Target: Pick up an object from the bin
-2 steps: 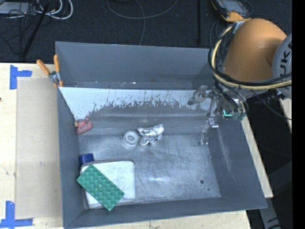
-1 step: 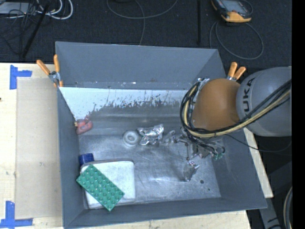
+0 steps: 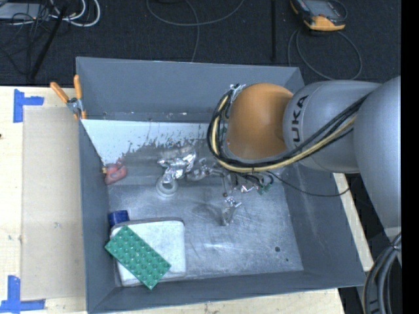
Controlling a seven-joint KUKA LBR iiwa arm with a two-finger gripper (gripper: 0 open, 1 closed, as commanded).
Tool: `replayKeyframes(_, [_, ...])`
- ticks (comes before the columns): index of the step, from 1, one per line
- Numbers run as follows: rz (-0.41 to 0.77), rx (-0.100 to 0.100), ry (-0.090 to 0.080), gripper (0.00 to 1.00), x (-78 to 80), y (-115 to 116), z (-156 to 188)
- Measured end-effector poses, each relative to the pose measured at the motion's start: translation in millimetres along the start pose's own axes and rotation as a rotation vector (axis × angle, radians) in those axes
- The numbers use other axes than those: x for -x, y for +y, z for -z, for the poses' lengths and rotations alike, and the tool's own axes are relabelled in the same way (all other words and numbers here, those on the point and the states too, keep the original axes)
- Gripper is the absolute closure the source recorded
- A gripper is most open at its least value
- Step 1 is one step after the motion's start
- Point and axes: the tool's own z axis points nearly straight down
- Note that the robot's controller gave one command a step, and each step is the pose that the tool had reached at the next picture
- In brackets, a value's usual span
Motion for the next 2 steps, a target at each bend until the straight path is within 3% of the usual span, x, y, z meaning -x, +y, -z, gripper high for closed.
replayKeyframes(1, [0.216, 0.0, 0.004, 0.0, 28.9, 46.8, 6.3])
replayKeyframes(2, [0.23, 0.0, 0.002, 0.0, 46.2, 96.1, 30.6])
